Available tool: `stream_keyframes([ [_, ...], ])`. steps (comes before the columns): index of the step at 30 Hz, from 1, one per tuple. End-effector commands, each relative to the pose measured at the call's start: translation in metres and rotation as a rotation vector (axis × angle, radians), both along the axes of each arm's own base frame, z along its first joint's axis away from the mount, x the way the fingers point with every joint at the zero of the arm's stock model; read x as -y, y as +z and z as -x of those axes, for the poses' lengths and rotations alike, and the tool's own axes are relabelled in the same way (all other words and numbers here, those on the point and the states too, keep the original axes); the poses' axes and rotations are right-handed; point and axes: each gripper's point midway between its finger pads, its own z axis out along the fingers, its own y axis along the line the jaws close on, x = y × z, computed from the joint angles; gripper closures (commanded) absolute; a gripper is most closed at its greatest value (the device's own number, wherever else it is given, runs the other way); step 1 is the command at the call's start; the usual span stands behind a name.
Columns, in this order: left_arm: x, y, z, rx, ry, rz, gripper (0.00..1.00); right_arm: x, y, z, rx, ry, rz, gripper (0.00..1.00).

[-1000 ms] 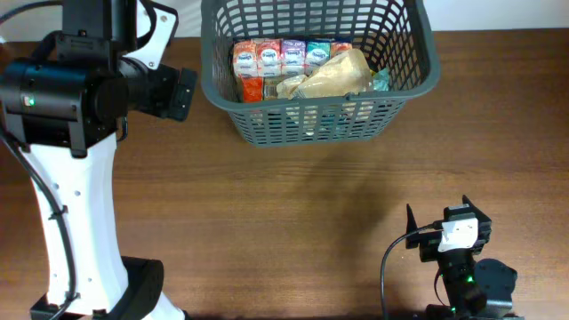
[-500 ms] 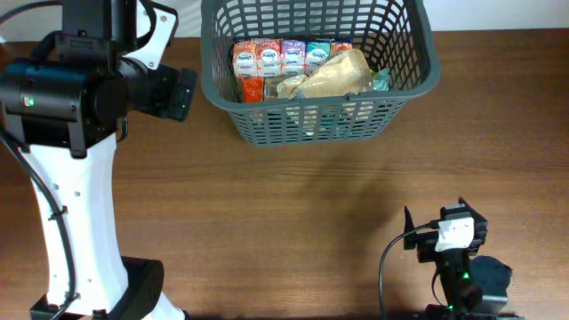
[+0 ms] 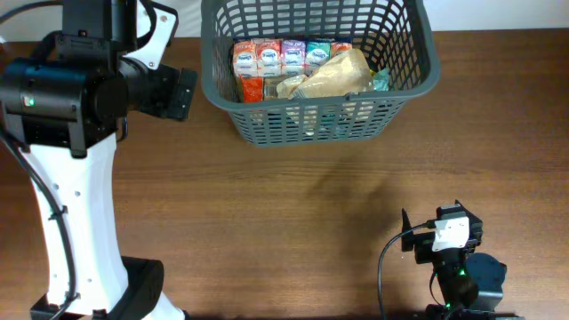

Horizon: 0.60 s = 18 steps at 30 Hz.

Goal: Pack container

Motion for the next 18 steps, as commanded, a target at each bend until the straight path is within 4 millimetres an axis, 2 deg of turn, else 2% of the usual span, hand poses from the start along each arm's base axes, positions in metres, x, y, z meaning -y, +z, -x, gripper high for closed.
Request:
stream_keyframes([
  [1,0.005,0.006,0.005,0.019,-0.007,0.005,0.01,0.001,-0.001,0.0,0.005,-0.008,-0.004,0.01],
  [4,0.004,0.023,0.022,0.068,-0.016,0.016,0.01,0.001,-0.001,0.0,0.005,-0.008,-0.004,0.01],
  [7,-0.004,0.038,0.065,0.111,-0.016,0.024,0.01,0.001,-0.001,0.0,0.005,-0.008,-0.004,0.01],
  [8,-0.006,0.038,0.075,0.112,-0.016,0.024,0.01,0.001,-0.001,0.0,0.005,-0.008,-0.004,0.01],
  [9,-0.013,0.031,0.103,0.107,-0.011,0.018,0.01,0.001,-0.001,0.0,0.005,-0.008,-0.004,0.01],
  [11,-0.021,0.024,0.12,0.162,0.009,0.02,0.01,0.001,-0.001,0.0,0.005,-0.008,-0.004,0.01],
  [14,-0.03,0.012,0.125,0.313,0.041,0.042,0.01,0.001,-0.001,0.0,0.005,-0.008,-0.004,0.01],
  [18,-0.032,-0.016,0.123,0.534,0.043,0.057,0.01,0.001,-0.001,0.0,0.005,-0.008,-0.004,0.01],
])
